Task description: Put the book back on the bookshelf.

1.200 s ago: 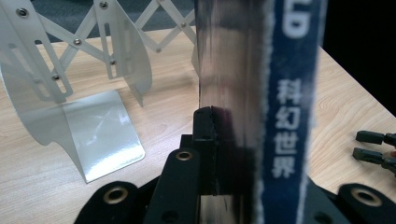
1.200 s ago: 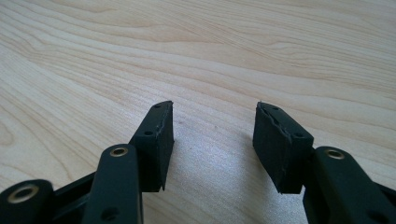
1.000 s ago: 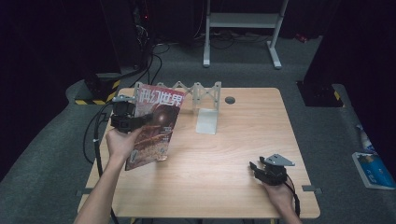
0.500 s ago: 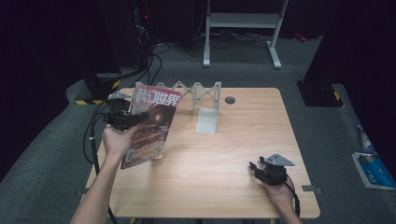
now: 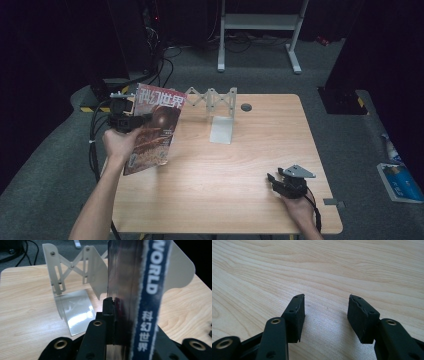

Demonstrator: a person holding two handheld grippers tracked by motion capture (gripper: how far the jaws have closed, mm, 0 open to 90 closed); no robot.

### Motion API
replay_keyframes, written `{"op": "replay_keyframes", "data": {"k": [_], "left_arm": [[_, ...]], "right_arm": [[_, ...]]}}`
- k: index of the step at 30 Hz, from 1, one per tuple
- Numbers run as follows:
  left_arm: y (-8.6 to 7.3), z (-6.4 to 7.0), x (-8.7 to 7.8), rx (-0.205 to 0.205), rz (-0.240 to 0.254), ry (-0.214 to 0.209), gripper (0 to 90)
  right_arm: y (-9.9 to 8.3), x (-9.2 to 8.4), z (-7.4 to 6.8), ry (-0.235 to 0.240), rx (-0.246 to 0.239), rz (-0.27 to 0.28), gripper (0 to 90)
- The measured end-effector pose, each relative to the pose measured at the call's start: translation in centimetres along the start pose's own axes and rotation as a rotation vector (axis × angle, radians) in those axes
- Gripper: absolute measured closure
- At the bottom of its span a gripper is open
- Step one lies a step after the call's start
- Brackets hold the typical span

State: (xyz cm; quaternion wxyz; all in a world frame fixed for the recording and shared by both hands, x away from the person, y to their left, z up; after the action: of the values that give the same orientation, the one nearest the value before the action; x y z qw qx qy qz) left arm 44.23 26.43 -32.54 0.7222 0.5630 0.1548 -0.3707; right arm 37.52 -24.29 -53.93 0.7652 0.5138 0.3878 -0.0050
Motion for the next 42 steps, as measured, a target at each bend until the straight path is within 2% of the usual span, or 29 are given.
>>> {"op": "replay_keyframes", "data": {"k": [4,9,11,12,21,25,30,36,42], "left_arm": [[0.4,-0.4,0.2,-0.001,-0.001,0.018,82.0],[0.7,-0.9,0.7,-0.035,0.006,0.021,82.0],[0.9,-1.2,0.8,-0.035,0.007,0.028,82.0],[0.9,-1.2,0.9,-0.052,0.008,0.022,82.0],[1.4,-2.2,1.6,-0.086,0.03,0.039,82.0],[1.8,-2.5,1.9,-0.086,0.042,0.057,82.1],[2.1,-2.5,2.3,-0.092,0.055,0.061,82.1],[2.4,-2.7,2.8,-0.11,0.055,0.064,82.0],[2.6,-2.7,3.3,-0.112,0.047,0.074,82.0]], "right_arm": [[0.0,0.0,0.0,0.0,0.0,0.0,48.2],[0.0,0.0,0.0,0.0,0.001,0.0,48.2],[0.0,0.0,0.0,0.0,0.001,0.0,48.2],[0.0,0.0,0.0,0.0,0.0,0.0,48.2],[0.0,0.0,0.0,-0.001,0.001,0.0,48.1],[0.0,0.0,0.0,-0.001,0.001,0.0,48.1],[0.0,0.0,0.0,-0.002,-0.001,0.001,48.1],[0.0,0.0,0.0,-0.002,-0.001,0.001,48.1],[0.0,0.0,0.0,-0.001,-0.001,0.001,48.1]]}}
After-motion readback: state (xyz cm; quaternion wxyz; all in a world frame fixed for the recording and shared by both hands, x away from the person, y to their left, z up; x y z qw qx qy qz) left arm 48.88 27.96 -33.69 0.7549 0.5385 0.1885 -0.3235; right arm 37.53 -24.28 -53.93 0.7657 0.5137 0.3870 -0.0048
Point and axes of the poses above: each handheld gripper's, and its own axes: x roughly forward along the jaws, y roughly out of its top, z roughly to its right, the point moved 1 cm from there along x, roughly forward along the jaws, and after that the axes turned 11 degrees about -x, right-handed, at the moved point
